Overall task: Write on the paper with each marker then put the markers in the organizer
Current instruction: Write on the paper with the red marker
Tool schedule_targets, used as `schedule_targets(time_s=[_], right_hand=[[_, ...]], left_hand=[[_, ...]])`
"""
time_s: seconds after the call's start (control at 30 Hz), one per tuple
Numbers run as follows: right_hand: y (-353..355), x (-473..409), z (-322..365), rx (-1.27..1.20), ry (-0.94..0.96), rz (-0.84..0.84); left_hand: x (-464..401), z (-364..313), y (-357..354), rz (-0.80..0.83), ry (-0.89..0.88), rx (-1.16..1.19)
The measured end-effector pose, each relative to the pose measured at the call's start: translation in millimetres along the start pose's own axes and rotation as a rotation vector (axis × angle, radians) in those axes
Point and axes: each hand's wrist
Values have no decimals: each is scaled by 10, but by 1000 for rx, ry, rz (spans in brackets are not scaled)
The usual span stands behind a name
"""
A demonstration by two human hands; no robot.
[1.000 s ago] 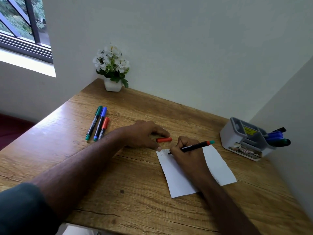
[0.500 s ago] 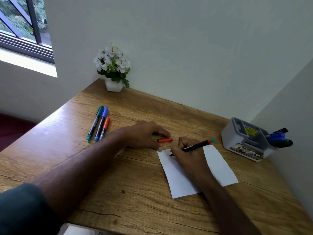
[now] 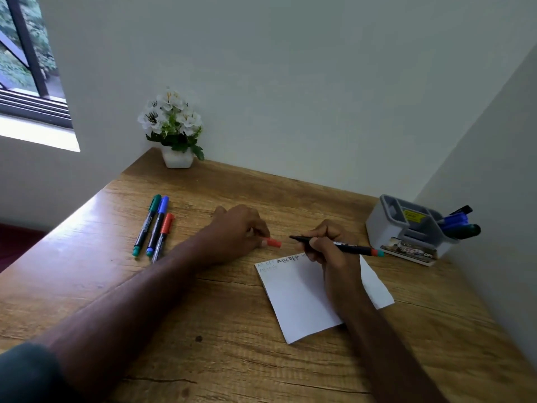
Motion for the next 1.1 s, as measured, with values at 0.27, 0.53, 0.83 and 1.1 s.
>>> schedule_targets(time_s=[0.27, 0.53, 0.83, 1.1], right_hand=[[56, -39, -56, 100, 146, -75], [49, -36, -79, 55, 151, -82], [26, -7, -59, 29, 171, 85], [44, -28, -13, -48, 81, 163]], left_hand=[[37, -54, 63, -102, 44, 372], [71, -137, 84, -61, 25, 387], [85, -217, 90, -18, -4, 443], [146, -259, 104, -26, 42, 560]])
Point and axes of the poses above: each hand's wrist, its own x-axis away from the middle knuckle, its own y-axis out of the back of the hand, z = x × y, and after that the axes turned 15 degrees about -z, right-handed
